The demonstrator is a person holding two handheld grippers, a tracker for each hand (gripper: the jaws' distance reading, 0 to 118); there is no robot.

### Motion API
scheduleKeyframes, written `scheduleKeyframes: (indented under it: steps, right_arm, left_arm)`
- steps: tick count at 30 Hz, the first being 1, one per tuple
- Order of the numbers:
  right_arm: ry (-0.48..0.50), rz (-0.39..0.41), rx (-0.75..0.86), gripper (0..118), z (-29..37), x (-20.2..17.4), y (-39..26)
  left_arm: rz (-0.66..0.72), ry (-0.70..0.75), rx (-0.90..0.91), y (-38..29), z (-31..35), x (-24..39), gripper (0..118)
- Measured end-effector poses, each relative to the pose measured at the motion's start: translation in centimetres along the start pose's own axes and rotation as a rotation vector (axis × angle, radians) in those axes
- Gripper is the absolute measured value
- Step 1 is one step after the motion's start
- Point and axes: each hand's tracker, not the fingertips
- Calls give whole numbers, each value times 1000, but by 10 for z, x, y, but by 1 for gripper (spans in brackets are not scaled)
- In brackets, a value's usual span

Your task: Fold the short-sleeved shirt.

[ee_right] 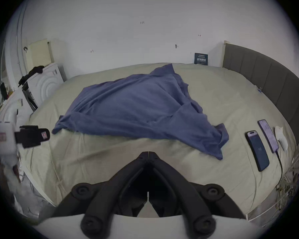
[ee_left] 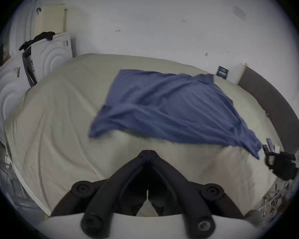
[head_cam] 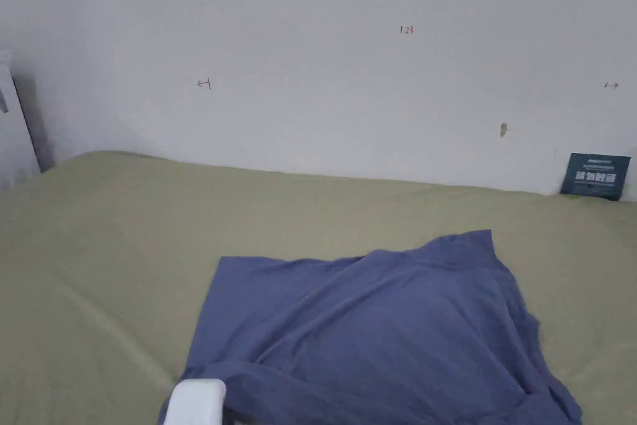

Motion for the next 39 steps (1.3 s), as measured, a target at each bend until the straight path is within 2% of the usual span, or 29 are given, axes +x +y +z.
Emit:
scheduleKeyframes:
  steps: [1,2,3,4,7,10,12,13,15,16,17,18,19,20,22,23,25,26,27,28,29,30,33,39]
  right_arm:
    - [-1,-5,6,1,-1,5,3]
    - [-2,-10,14,1,-4,12,7]
    - [-5,-12,18,1,-7,19,11]
    - [-9,-14,19,1,-6,22,14]
    - [-33,-58,3,1,-12,47,17]
    - [-56,-92,-15,1,-7,68,16]
    - [-73,-70,-16,1,-4,79,15]
    - [-86,-63,-18,1,-5,86,16]
    - [-103,-71,-36,2,-14,105,21]
    - [-109,-83,-48,10,-20,113,24]
    - [-98,-89,-59,31,-28,122,26]
    - [-55,-105,-94,56,-38,130,28]
    - [-6,-92,-116,77,-48,135,28]
    - [35,-64,-105,77,-60,137,29]
    - [-20,55,-93,77,-77,131,30]
    - [-15,106,-87,77,-86,130,30]
    - [-32,142,-98,76,-105,126,27]
    - [-36,132,-115,73,-111,126,27]
    - [-53,134,-156,62,-114,125,27]
    - [-72,137,-160,27,-116,124,28]
    - [-88,145,-145,3,-115,124,27]
    - [-109,148,-127,2,-113,126,25]
    - [-52,9,-102,2,-104,132,26]
    - [-27,14,-48,2,-72,124,38]
  left_arm:
    - [-7,39,1,9,-7,-9,20]
    - [-22,79,-11,21,-19,-20,45]
    - [-38,70,-46,33,-34,-27,78]
    - [-38,68,-83,42,-47,-32,100]
    - [-83,14,-135,59,-86,-36,105]
    - [-150,50,-165,65,-122,-33,105]
    - [-162,16,-227,59,-135,-27,104]
    - [-161,20,-222,55,-136,-25,95]
    - [-178,-13,-142,48,-124,-18,62]
    - [-187,-28,-124,46,-119,-15,38]
    - [-206,-15,-108,43,-115,-11,17]
    - [-228,-16,-86,40,-112,-7,11]
    - [-245,1,-89,39,-108,-5,11]
    - [-249,2,-93,38,-106,-5,11]
    - [-236,-14,-77,37,-102,-9,11]
    - [-220,-24,-84,38,-102,-12,11]
    - [-192,-43,-81,36,-100,-17,11]
    - [-181,-50,-81,35,-99,-19,11]
    - [-184,-51,-80,36,-98,-21,11]
    - [-187,-54,-81,34,-96,-21,11]
    - [-193,-63,-77,33,-94,-22,11]
    - [-200,-74,-68,31,-93,-22,11]
    - [-206,-87,-63,30,-93,-24,11]
    - [-135,-131,-47,32,-77,-30,11]
